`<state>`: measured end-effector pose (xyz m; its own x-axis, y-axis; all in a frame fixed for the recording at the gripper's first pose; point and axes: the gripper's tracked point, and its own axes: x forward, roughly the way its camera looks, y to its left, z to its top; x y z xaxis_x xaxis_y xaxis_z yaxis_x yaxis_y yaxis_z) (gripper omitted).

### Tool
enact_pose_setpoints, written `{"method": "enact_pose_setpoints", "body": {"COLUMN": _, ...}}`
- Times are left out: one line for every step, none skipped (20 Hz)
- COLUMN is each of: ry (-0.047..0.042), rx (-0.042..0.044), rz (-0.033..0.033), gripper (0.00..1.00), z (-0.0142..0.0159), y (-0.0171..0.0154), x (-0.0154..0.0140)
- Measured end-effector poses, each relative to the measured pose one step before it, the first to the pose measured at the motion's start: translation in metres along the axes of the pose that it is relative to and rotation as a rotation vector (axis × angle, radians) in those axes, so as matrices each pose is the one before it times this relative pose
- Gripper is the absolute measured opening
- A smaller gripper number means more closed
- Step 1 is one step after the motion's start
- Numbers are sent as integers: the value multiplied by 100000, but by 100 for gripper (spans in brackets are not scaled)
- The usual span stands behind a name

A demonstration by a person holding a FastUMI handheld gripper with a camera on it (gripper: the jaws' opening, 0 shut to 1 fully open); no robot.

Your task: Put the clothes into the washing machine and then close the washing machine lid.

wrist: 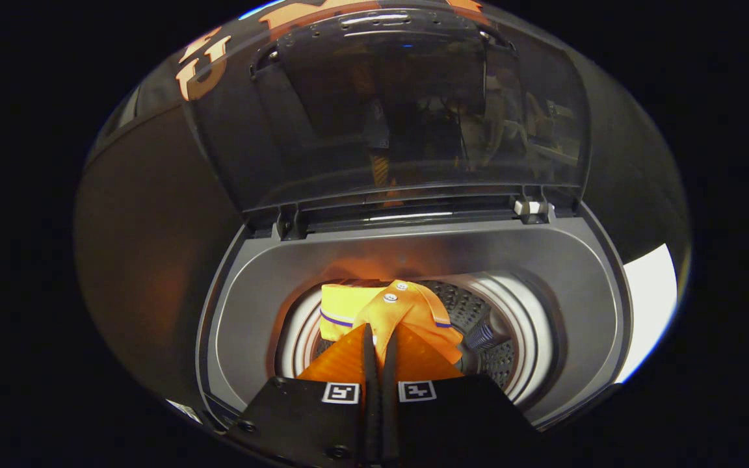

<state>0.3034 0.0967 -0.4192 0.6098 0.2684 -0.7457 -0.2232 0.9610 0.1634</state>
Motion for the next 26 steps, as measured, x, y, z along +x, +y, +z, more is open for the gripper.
{"method": "enact_pose_setpoints", "body": {"ry": 804, "rx": -130, "rz": -1627, "gripper": 8, "z": -226, "y": -442, "x": 55}}
{"method": "enact_pose_setpoints", "body": {"ry": 2692, "rx": 260, "rz": -2564, "gripper": 18, "z": -648, "y": -572, "x": 361}}
{"method": "enact_pose_setpoints", "body": {"ry": 2246, "rx": 831, "rz": -784, "gripper": 39, "z": -483, "y": -218, "x": -462}}
{"method": "enact_pose_setpoints", "body": {"ry": 1134, "rx": 1887, "rz": 276, "gripper": 59, "z": -561, "y": 226, "x": 830}}
{"method": "enact_pose_setpoints", "body": {"ry": -500, "rx": 1241, "rz": 542, "gripper": 79, "z": 312, "y": -30, "x": -750}}
{"method": "enact_pose_setpoints", "body": {"ry": -673, "rx": 581, "rz": -202, "gripper": 99, "z": 77, "y": 98, "x": -388}}
{"method": "enact_pose_setpoints", "body": {"ry": -1258, "rx": 324, "rz": 59, "gripper": 99, "z": 228, "y": 123, "x": -437}}
{"method": "enact_pose_setpoints", "body": {"ry": -1652, "rx": 362, "rz": 425, "gripper": 99, "z": 365, "y": 298, "x": -400}}
{"method": "enact_pose_setpoints", "body": {"ry": -1379, "rx": 351, "rz": 796, "gripper": 99, "z": 283, "y": 372, "x": -454}}
{"method": "enact_pose_setpoints", "body": {"ry": -1311, "rx": 345, "rz": 640, "gripper": 99, "z": 388, "y": 356, "x": -473}}
{"method": "enact_pose_setpoints", "body": {"ry": -1301, "rx": -8, "rz": 404, "gripper": 99, "z": 326, "y": 170, "x": -404}}
{"method": "enact_pose_setpoints", "body": {"ry": -1176, "rx": -187, "rz": -157, "gripper": 99, "z": 340, "y": 76, "x": -407}}
{"method": "enact_pose_setpoints", "body": {"ry": -1041, "rx": -355, "rz": -286, "gripper": 99, "z": 171, "y": -13, "x": -476}}
{"method": "enact_pose_setpoints", "body": {"ry": -1261, "rx": -344, "rz": -50, "gripper": 99, "z": 187, "y": 86, "x": -259}}
{"method": "enact_pose_setpoints", "body": {"ry": -1076, "rx": -388, "rz": 40, "gripper": 99, "z": 33, "y": -4, "x": -313}}
{"method": "enact_pose_setpoints", "body": {"ry": -906, "rx": -281, "rz": -178, "gripper": 99, "z": 207, "y": 17, "x": -346}}
{"method": "enact_pose_setpoints", "body": {"ry": -927, "rx": -137, "rz": -238, "gripper": 99, "z": 23, "y": -129, "x": -351}}
{"method": "enact_pose_setpoints", "body": {"ry": -1401, "rx": 51, "rz": -447, "gripper": 99, "z": 362, "y": 23, "x": -498}}
{"method": "enact_pose_setpoints", "body": {"ry": -2453, "rx": 31, "rz": -387, "gripper": 99, "z": 600, "y": 41, "x": -734}}
{"method": "enact_pose_setpoints", "body": {"ry": -2675, "rx": -135, "rz": -189, "gripper": 99, "z": 938, "y": 167, "x": -893}}
{"method": "enact_pose_setpoints", "body": {"ry": -3403, "rx": -254, "rz": 488, "gripper": 99, "z": 1368, "y": 313, "x": -1111}}
{"method": "enact_pose_setpoints", "body": {"ry": -4327, "rx": -454, "rz": 490, "gripper": 99, "z": 1906, "y": 461, "x": -1154}}
{"method": "enact_pose_setpoints", "body": {"ry": -5546, "rx": -563, "rz": 591, "gripper": 99, "z": 2345, "y": 462, "x": -1215}}
{"method": "enact_pose_setpoints", "body": {"ry": -5723, "rx": -1122, "rz": 390, "gripper": 99, "z": 2811, "y": 467, "x": -930}}
{"method": "enact_pose_setpoints", "body": {"ry": -5672, "rx": -1375, "rz": -200, "gripper": 99, "z": 3018, "y": 282, "x": -638}}
{"method": "enact_pose_setpoints", "body": {"ry": -5216, "rx": -1432, "rz": -98, "gripper": 98, "z": 3232, "y": 308, "x": -445}}
